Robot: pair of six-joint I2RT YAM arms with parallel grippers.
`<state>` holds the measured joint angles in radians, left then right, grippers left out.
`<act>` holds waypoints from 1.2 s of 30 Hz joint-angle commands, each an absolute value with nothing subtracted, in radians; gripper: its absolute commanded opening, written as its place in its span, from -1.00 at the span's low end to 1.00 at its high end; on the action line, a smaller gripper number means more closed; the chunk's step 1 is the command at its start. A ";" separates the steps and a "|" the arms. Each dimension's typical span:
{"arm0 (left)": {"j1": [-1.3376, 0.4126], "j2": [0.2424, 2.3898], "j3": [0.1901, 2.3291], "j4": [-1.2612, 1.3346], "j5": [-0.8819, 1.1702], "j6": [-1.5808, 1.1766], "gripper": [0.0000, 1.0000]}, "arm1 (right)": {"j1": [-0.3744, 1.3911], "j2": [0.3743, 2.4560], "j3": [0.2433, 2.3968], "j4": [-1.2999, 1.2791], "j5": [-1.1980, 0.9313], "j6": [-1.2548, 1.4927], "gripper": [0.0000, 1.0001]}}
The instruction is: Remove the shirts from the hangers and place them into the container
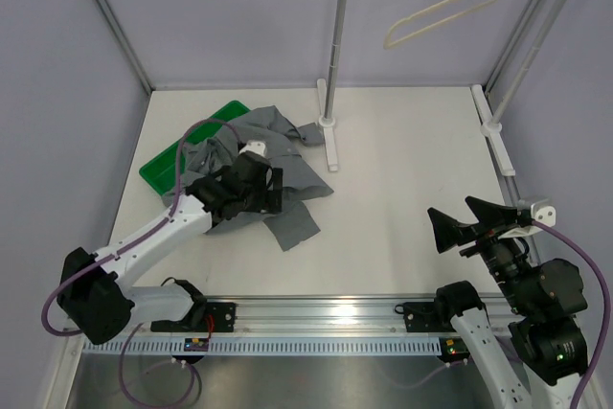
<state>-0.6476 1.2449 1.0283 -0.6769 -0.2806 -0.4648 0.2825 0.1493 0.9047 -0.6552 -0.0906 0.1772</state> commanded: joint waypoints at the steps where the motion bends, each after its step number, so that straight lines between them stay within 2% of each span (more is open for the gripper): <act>1: -0.696 1.145 0.886 -0.586 -0.327 -0.661 0.98 | 0.296 0.146 0.900 -0.626 -0.092 0.183 0.99; 8: -0.710 1.112 0.672 -0.465 -0.342 -0.810 0.98 | 0.296 0.152 0.897 -0.623 -0.107 0.186 0.99; 23: -0.704 1.230 0.735 -0.431 -0.532 -0.937 0.98 | 0.296 0.147 0.897 -0.629 -0.124 0.187 0.99; 26: -0.693 1.241 0.732 -0.436 -0.551 -0.946 0.93 | 0.296 0.143 0.896 -0.627 -0.127 0.187 0.99; 30: -0.675 1.255 0.726 -0.413 -0.566 -0.943 0.60 | 0.296 0.133 0.885 -0.620 -0.135 0.189 0.99; 31: -0.666 1.267 0.730 -0.405 -0.569 -0.940 0.40 | 0.296 0.130 0.884 -0.621 -0.138 0.190 0.99; 33: -0.657 1.282 0.739 -0.405 -0.569 -0.934 0.19 | 0.296 0.130 0.885 -0.621 -0.135 0.190 0.99; 34: -0.652 1.296 0.755 -0.408 -0.569 -0.925 -0.12 | 0.295 0.130 0.885 -0.623 -0.135 0.189 0.99; 36: -0.650 1.307 0.781 -0.423 -0.568 -0.911 -0.43 | 0.296 0.130 0.887 -0.626 -0.135 0.189 0.99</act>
<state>-0.6567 1.2911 0.7128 -0.4622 -0.5041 -0.9131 0.2829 0.1440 0.8871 -0.6521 -0.1177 0.1810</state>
